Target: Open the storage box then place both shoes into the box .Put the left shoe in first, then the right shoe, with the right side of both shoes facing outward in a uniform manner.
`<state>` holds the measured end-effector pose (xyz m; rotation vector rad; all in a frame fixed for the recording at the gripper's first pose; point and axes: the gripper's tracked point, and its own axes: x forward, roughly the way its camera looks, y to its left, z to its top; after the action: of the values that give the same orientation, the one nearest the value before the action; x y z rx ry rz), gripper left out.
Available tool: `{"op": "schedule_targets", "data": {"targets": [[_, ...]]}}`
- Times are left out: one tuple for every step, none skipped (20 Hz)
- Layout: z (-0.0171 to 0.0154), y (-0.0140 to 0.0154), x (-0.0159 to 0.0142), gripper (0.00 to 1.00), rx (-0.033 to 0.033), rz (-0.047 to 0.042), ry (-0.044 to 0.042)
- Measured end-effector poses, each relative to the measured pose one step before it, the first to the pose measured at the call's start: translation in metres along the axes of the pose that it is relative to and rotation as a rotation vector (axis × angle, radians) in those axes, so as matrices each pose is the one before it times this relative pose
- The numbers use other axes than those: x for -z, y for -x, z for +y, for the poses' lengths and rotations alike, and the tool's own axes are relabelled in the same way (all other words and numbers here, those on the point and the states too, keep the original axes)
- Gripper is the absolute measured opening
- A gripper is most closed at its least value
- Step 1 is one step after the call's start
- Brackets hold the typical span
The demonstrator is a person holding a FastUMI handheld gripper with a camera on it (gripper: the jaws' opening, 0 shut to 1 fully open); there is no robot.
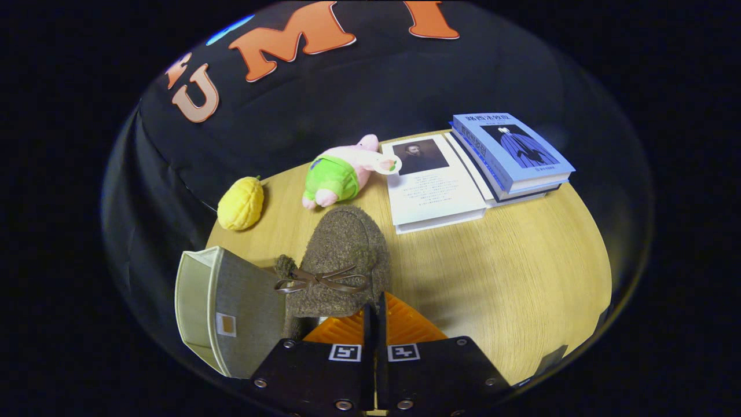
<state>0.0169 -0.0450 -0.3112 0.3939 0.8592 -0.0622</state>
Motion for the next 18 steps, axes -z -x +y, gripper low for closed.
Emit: {"op": "schedule_targets", "data": {"targets": [[0.00802,0.00553,-0.00453,0.02,-0.00830,-0.00569,0.00312],[0.00850,0.00474,-0.00398,0.02,-0.00734,-0.00548,-0.00211],[0.01001,0.00732,-0.00288,0.02,-0.01129,-0.00388,0.00546],[0.01153,0.00584,-0.00289,0.02,-0.01101,-0.00404,0.00288],[0.01228,0.00594,-0.00370,0.02,-0.01513,-0.00675,0.01018],[0.01024,0.00455,-0.00303,0.02,-0.01171,-0.00786,0.00745],[0.01087,0.00480,-0.00267,0.02,-0.01091,-0.00539,0.01042],[0.00960,0.00444,-0.00338,0.02,-0.00463,-0.00563,0.00694],[0.00736,-0.00022,-0.00052,0.02,-0.00928,-0.00591,0.00785],[0.01129,0.00419,-0.00316,0.02,-0.00837,-0.00680,0.00750],[0.01294,0.00199,-0.00240,0.02,-0.01574,-0.00512,0.01280],[0.01290,0.00343,-0.00069,0.02,-0.01337,-0.00030,0.01609],[0.01330,0.00187,-0.00042,0.02,-0.01447,-0.00107,0.01300],[0.01296,0.00063,0.00145,0.02,-0.00933,0.00214,0.01334],[0.01415,0.00049,0.00088,0.02,-0.01251,0.00241,0.01041],[0.01530,-0.00151,0.00339,0.03,-0.01191,0.00690,0.01250],[0.01362,-0.00288,0.00391,0.03,-0.01433,0.00897,0.00537],[0.01241,-0.00409,0.00373,0.03,-0.01140,0.00959,0.00857]]}}
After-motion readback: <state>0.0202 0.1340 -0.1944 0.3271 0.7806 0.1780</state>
